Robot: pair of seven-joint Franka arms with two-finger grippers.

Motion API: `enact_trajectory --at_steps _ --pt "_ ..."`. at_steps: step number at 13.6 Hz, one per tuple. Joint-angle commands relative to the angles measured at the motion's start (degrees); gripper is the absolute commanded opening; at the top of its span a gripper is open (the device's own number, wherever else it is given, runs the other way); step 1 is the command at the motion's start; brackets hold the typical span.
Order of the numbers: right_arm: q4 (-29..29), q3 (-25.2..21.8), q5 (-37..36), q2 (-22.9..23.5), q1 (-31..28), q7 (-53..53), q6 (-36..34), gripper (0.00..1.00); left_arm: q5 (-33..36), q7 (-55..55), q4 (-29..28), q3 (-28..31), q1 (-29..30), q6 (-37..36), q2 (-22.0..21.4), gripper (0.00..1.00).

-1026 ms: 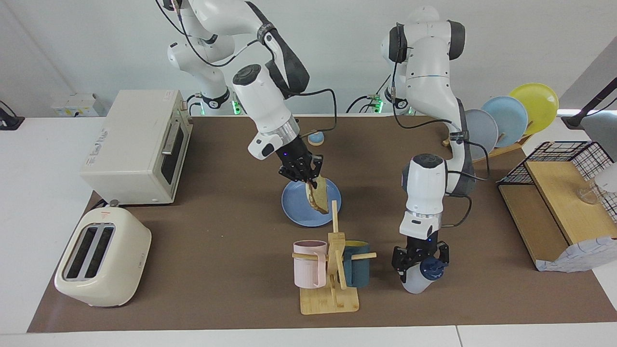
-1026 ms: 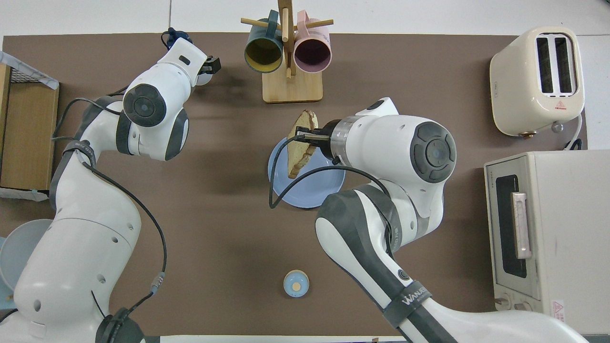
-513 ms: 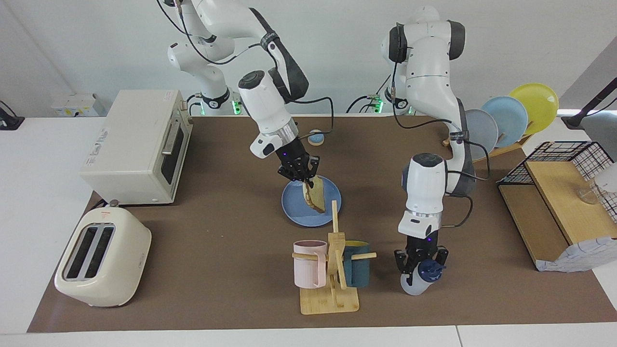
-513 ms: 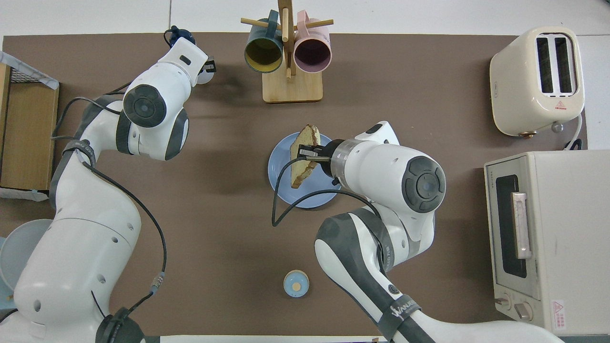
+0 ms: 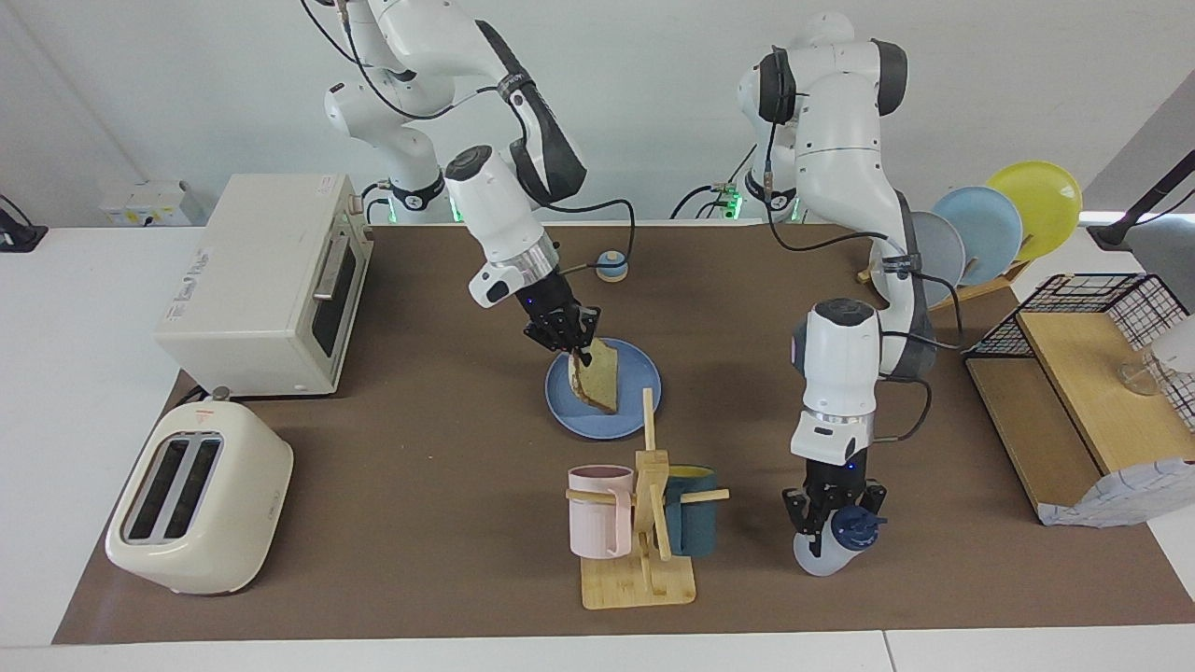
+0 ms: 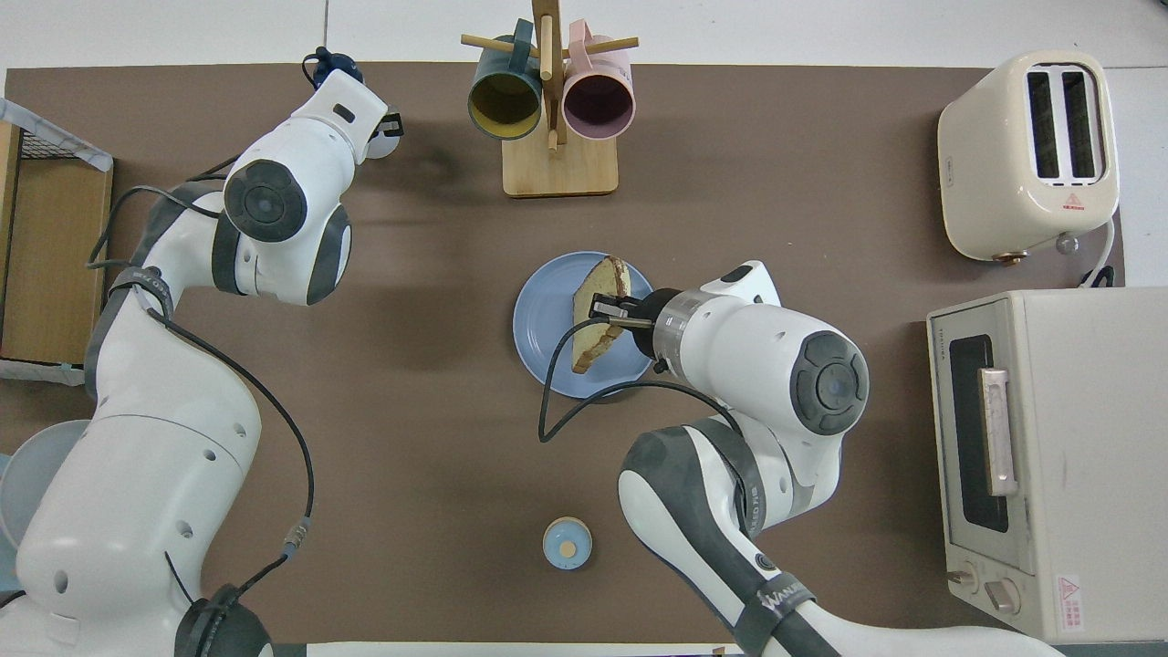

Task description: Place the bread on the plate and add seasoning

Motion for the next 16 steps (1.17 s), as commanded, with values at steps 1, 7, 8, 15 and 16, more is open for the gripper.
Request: enact_trajectory --at_steps 1,7,8,15,16 --pt "-5.0 0.3 2.5 -3.0 -1.7 -6.7 1.4 0.00 0.2 0.8 1.0 -0.7 1.4 0.1 -0.3 0.00" --pt "-5.6 0.3 5.9 -3.4 -1.6 -7.3 1.0 0.99 0.3 7.5 0.8 -2.2 1.9 -9.5 -7.9 0.00" --pt "-5.2 0.3 5.9 -3.4 -1.5 -6.8 0.9 1.00 0.1 8.8 0.7 -3.3 2.3 -11.9 -9.6 0.00" --pt "4.9 -0.3 4.4 -2.5 -4.2 -8.5 -14.5 1.00 -8.5 31.8 0.3 -6.3 2.3 -40.7 -23.3 0.00" --pt "8.7 -0.3 3.3 -1.9 -5.8 -8.4 -20.3 1.00 -10.5 36.7 0.1 -5.8 2.3 -44.3 -25.4 0.00"
